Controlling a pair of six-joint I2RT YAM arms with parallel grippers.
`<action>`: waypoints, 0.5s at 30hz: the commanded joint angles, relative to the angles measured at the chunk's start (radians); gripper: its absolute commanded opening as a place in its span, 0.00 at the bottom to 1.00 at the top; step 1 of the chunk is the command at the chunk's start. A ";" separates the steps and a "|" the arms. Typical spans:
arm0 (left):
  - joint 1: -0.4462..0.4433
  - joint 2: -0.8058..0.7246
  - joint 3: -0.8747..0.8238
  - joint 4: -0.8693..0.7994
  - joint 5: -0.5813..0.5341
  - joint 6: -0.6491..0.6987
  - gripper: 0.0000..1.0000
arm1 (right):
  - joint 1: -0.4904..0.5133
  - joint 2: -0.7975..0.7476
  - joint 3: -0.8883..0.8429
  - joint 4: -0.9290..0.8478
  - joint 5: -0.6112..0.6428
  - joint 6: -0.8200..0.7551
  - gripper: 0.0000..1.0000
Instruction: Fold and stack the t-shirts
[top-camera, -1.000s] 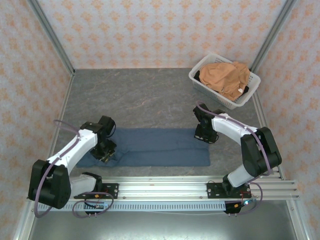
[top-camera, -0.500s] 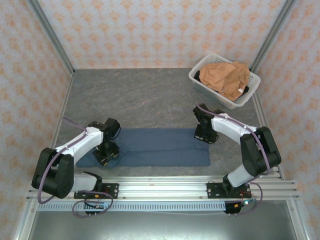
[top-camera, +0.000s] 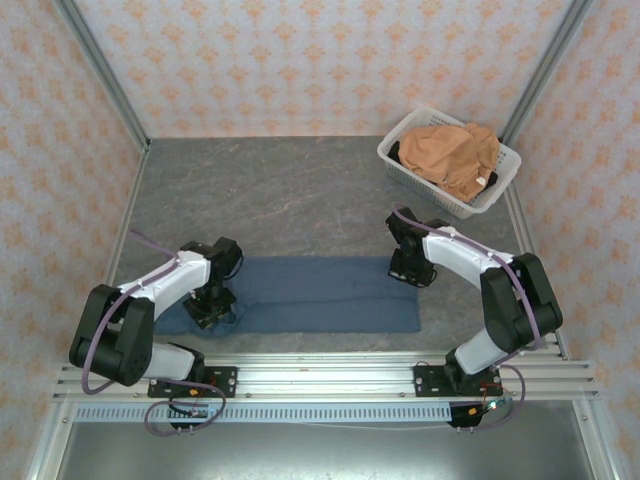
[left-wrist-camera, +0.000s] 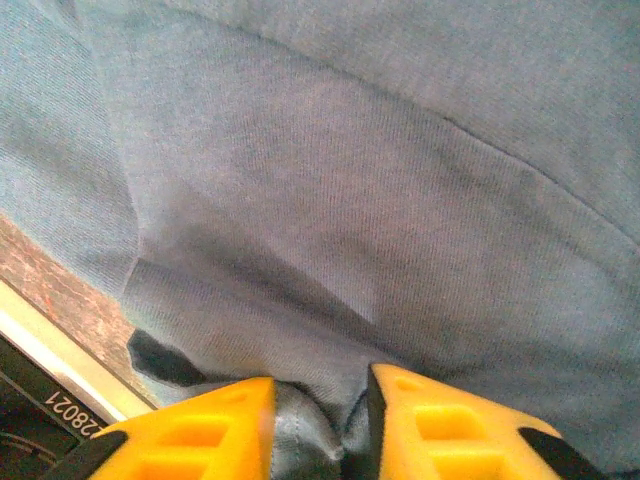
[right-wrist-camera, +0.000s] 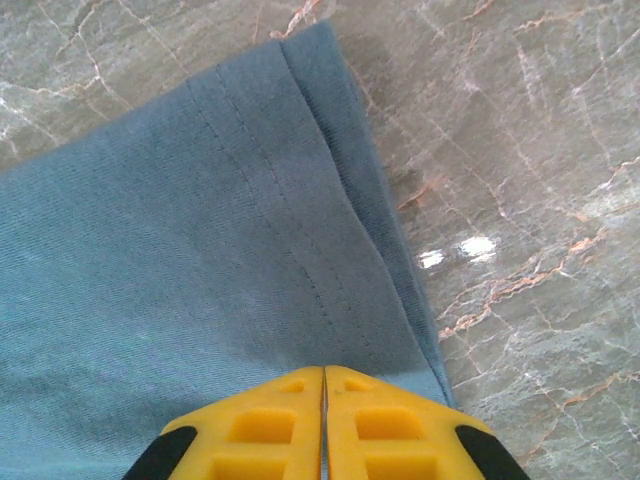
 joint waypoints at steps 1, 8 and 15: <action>-0.005 -0.017 -0.007 -0.031 -0.051 0.002 0.26 | -0.007 0.004 0.009 -0.002 0.008 -0.008 0.09; -0.004 -0.048 -0.010 -0.054 -0.041 -0.001 0.24 | -0.007 0.010 0.010 0.005 0.004 -0.006 0.08; -0.005 -0.063 -0.034 -0.035 -0.015 -0.015 0.20 | -0.007 0.019 0.018 0.009 0.003 -0.003 0.08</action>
